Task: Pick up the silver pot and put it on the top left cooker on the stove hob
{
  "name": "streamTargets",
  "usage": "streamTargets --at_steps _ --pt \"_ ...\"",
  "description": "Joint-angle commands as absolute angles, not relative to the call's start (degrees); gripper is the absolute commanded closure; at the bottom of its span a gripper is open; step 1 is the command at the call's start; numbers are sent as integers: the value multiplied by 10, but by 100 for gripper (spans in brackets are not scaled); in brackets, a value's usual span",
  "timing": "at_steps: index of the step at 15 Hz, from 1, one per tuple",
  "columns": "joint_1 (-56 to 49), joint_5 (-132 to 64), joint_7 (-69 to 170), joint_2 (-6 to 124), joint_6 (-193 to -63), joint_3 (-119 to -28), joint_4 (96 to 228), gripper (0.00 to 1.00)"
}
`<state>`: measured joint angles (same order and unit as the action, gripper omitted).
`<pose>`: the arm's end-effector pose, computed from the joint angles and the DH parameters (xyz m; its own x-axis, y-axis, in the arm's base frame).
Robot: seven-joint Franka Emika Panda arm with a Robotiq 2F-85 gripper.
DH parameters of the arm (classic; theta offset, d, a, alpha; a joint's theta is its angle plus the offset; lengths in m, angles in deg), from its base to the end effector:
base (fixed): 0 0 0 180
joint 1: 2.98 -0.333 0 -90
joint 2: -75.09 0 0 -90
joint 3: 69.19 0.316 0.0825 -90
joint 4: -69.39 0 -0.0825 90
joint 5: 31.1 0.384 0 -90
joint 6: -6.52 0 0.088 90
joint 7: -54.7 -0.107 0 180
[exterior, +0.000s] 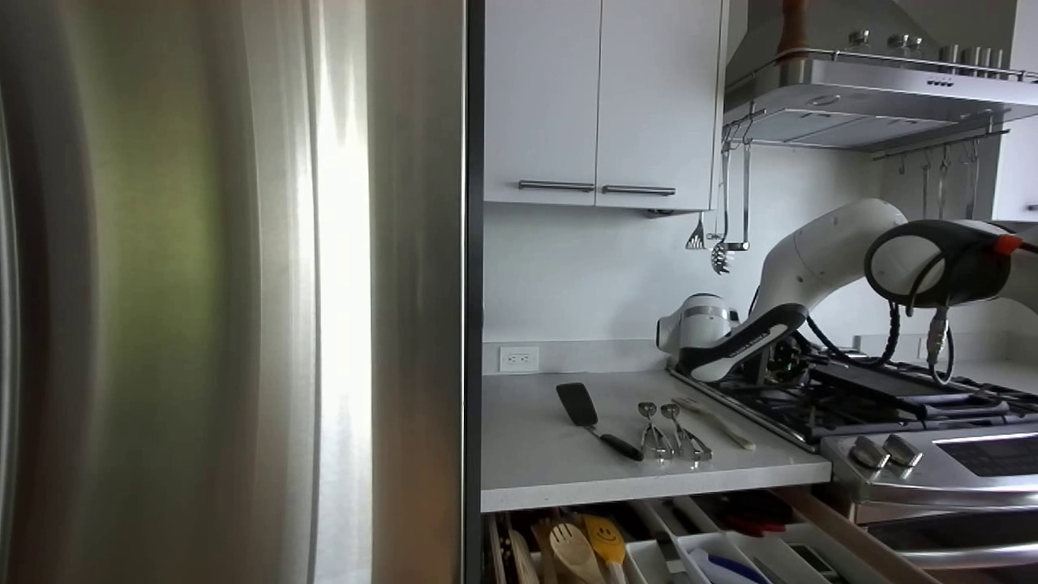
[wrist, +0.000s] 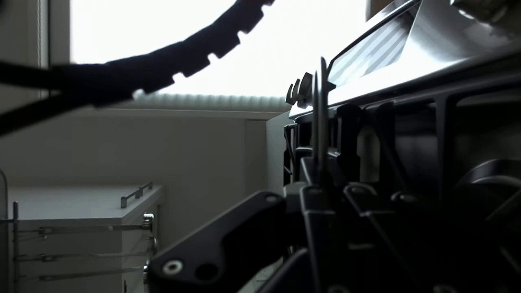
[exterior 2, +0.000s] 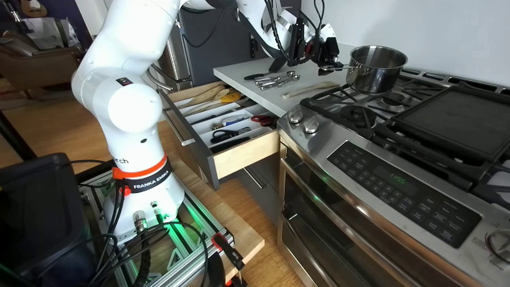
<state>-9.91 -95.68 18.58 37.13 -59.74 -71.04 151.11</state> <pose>0.6467 -0.0588 0.3472 0.8853 -0.4648 -0.0138 -0.0464 -0.1177 0.9920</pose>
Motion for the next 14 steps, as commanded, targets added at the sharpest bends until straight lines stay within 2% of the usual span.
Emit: streamTargets --at_steps 1,11,12,14 --pt "-108 -969 173 367 -562 -721 1466 98" --pt "-122 -976 257 284 -465 -735 1268 98" --pt "-118 -971 244 320 -499 -724 1336 94" --pt "-119 -970 252 303 -489 -728 1307 94"
